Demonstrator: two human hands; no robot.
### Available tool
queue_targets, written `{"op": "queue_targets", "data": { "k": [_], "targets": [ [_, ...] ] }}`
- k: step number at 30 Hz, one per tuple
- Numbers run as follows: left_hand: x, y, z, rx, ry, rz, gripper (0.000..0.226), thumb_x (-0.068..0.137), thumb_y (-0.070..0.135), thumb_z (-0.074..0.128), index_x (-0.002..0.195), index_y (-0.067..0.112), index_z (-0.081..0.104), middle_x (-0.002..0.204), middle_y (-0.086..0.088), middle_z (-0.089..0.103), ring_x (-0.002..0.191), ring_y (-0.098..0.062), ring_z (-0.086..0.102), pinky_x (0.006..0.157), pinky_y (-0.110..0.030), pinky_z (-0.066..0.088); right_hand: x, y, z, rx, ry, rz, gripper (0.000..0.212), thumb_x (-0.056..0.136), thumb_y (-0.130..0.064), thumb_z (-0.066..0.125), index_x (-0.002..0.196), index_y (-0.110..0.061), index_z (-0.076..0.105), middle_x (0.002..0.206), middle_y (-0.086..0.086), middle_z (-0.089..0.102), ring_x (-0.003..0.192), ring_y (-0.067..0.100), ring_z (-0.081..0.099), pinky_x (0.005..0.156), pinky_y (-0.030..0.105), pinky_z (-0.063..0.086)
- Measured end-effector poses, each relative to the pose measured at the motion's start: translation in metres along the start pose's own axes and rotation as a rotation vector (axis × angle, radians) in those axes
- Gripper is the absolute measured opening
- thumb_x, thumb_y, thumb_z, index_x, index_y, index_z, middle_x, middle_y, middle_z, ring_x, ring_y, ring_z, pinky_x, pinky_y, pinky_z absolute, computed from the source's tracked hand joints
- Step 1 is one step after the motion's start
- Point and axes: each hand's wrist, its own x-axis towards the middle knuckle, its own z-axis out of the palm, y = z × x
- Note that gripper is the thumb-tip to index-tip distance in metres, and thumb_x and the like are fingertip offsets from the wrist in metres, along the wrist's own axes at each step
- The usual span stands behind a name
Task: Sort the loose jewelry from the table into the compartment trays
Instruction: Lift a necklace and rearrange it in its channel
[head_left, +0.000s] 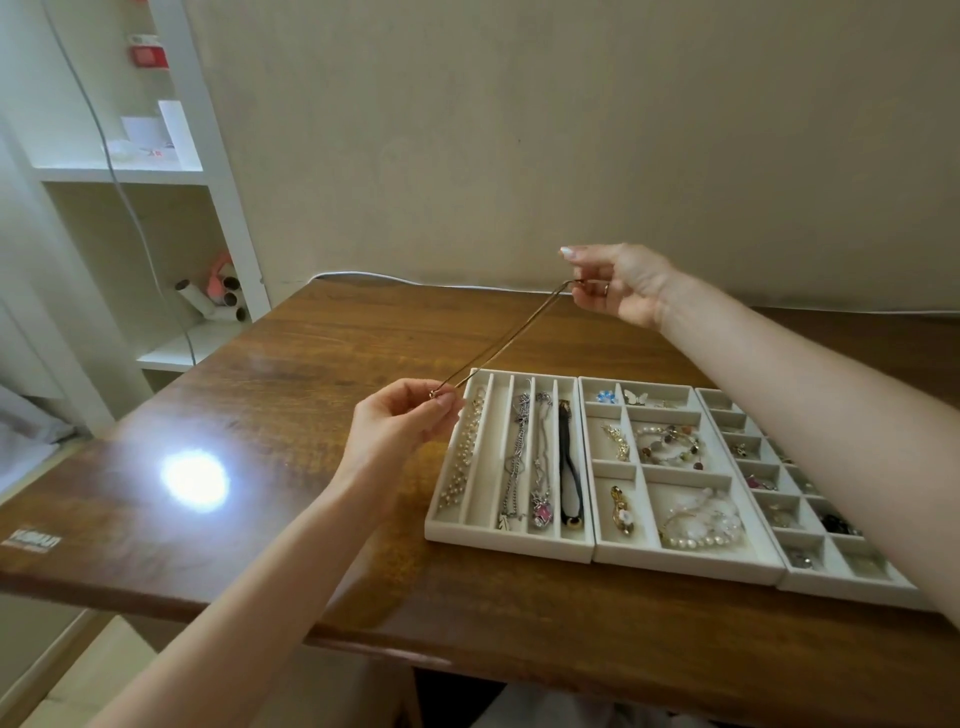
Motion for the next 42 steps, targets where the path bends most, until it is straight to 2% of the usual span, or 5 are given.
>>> {"op": "queue_targets", "data": {
  "k": [4,15,22,30,42],
  "targets": [
    [0.001,0.002,-0.001,-0.119,-0.027,-0.055,0.016,0.086,0.017,0.062,0.088,0.003,0.069,0.086,-0.008,0.072,0.086,-0.017,0.070,0.076,-0.024,0.056,0.001,0.008,-0.004,-0.164,0.020,-0.023,0.017,0.083,0.005,0.063,0.088,-0.011,0.065,0.080,0.003,0.057,0.063,0.010,0.050,0.050,0.017,0.047],
    [-0.005,0.003,0.000,0.210,-0.070,-0.056,0.009,0.081,0.000,0.067,0.087,0.005,0.063,0.081,-0.007,0.070,0.074,-0.014,0.068,0.066,-0.021,0.055,0.004,0.015,-0.001,-0.546,0.008,-0.264,0.026,0.081,0.011,0.063,0.104,-0.001,0.065,0.085,0.004,0.058,0.078,0.011,0.058,0.058,0.015,0.053],
    [-0.008,0.014,0.004,0.307,-0.144,-0.107,0.007,0.080,0.007,0.069,0.086,0.005,0.067,0.069,-0.002,0.067,0.062,-0.010,0.068,0.056,-0.018,0.054,0.005,0.013,0.001,-0.578,-0.011,-0.387,0.023,0.080,0.012,0.064,0.096,-0.003,0.068,0.080,0.006,0.061,0.074,0.016,0.063,0.067,0.021,0.057],
    [-0.014,0.027,0.005,0.388,-0.308,-0.224,0.011,0.078,0.008,0.069,0.084,0.004,0.061,0.088,-0.015,0.072,0.073,-0.017,0.071,0.067,-0.027,0.058,0.001,0.011,0.005,-0.569,-0.026,-0.400,0.019,0.081,0.010,0.064,0.088,-0.008,0.068,0.079,0.010,0.065,0.065,0.016,0.065,0.061,0.024,0.057],
    [-0.020,0.028,0.008,0.459,-0.346,-0.240,0.016,0.079,0.010,0.071,0.084,0.003,0.058,0.085,-0.011,0.074,0.076,-0.017,0.069,0.063,-0.022,0.056,-0.002,0.011,0.007,-0.605,-0.029,-0.378,0.016,0.083,0.005,0.066,0.083,-0.011,0.069,0.075,0.008,0.064,0.053,0.011,0.061,0.049,0.021,0.053]
  ]
}}
